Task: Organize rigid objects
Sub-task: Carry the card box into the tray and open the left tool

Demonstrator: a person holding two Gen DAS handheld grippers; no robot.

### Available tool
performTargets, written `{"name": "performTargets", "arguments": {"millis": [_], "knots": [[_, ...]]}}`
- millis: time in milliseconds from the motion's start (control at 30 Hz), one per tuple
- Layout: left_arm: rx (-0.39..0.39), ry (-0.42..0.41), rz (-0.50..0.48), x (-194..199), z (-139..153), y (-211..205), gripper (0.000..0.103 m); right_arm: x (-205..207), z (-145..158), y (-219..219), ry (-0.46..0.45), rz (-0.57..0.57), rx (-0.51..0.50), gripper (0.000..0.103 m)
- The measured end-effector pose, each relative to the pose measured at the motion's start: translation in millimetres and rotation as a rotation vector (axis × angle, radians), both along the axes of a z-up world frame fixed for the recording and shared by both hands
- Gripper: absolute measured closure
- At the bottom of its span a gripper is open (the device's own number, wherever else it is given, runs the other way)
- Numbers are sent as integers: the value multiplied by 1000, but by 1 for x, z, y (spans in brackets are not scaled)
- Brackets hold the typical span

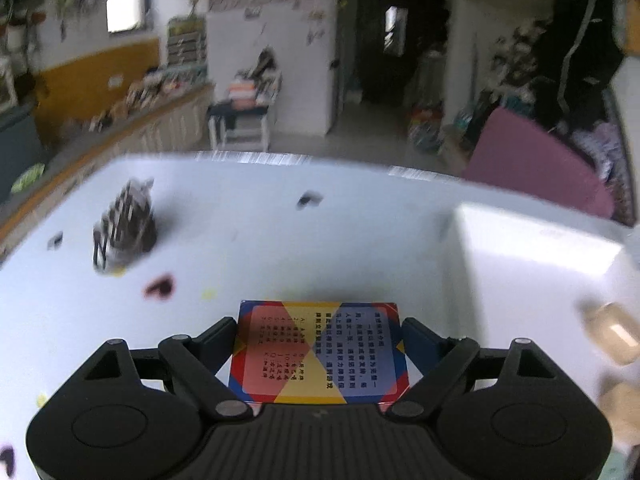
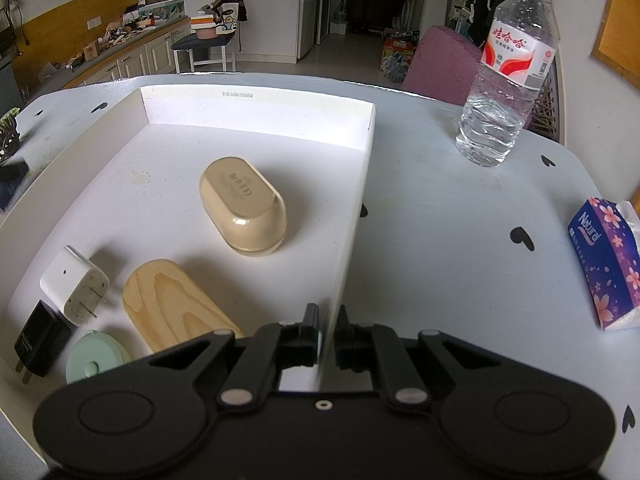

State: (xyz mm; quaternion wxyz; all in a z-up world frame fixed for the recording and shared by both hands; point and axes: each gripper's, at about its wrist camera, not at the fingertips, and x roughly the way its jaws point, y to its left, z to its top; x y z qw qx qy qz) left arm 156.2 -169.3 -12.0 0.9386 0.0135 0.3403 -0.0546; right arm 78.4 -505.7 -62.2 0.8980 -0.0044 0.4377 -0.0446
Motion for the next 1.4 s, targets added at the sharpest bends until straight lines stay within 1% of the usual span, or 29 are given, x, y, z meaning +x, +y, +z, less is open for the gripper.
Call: {"name": "performTargets", "arguments": {"millis": [100,233,333,467,600,767,967,1033,1100,1167,1233,1300,1333,1400], "knots": [[-13,-68,-76,-16,25,-22,15,0,0,0,0,0,-1,94],[-33,-114,-191,-34,42,-59,15,0,0,0,0,1,-1,94],[-53,-104,-256,-39,42,-89,15,0,0,0,0,0,0,94],[-59,-61,-303,-35,30,-124,15,0,0,0,0,0,0,94],[-36,-36,-317,-25,15,-151,15,0,0,0,0,1,-1,94],[-23,31,-308,-11,-7,-169,15,0,0,0,0,0,0,94],[4,95,-280,4,-31,-176,15,0,0,0,0,0,-1,94],[5,115,-277,6,-38,-177,15,0,0,0,0,0,-1,94],[-2,153,-277,10,-42,-177,14,0,0,0,0,1,-2,94],[-14,159,-266,10,-42,-176,14,0,0,0,0,1,-2,94],[-6,161,-273,9,-43,-176,13,0,0,0,0,0,-1,94],[-1,158,-277,8,-42,-176,7,0,0,0,0,0,-2,94],[-2,152,-278,7,-41,-176,2,0,0,0,0,0,-2,94],[4,144,-283,5,-41,-177,2,0,0,0,0,0,-1,94]]}}
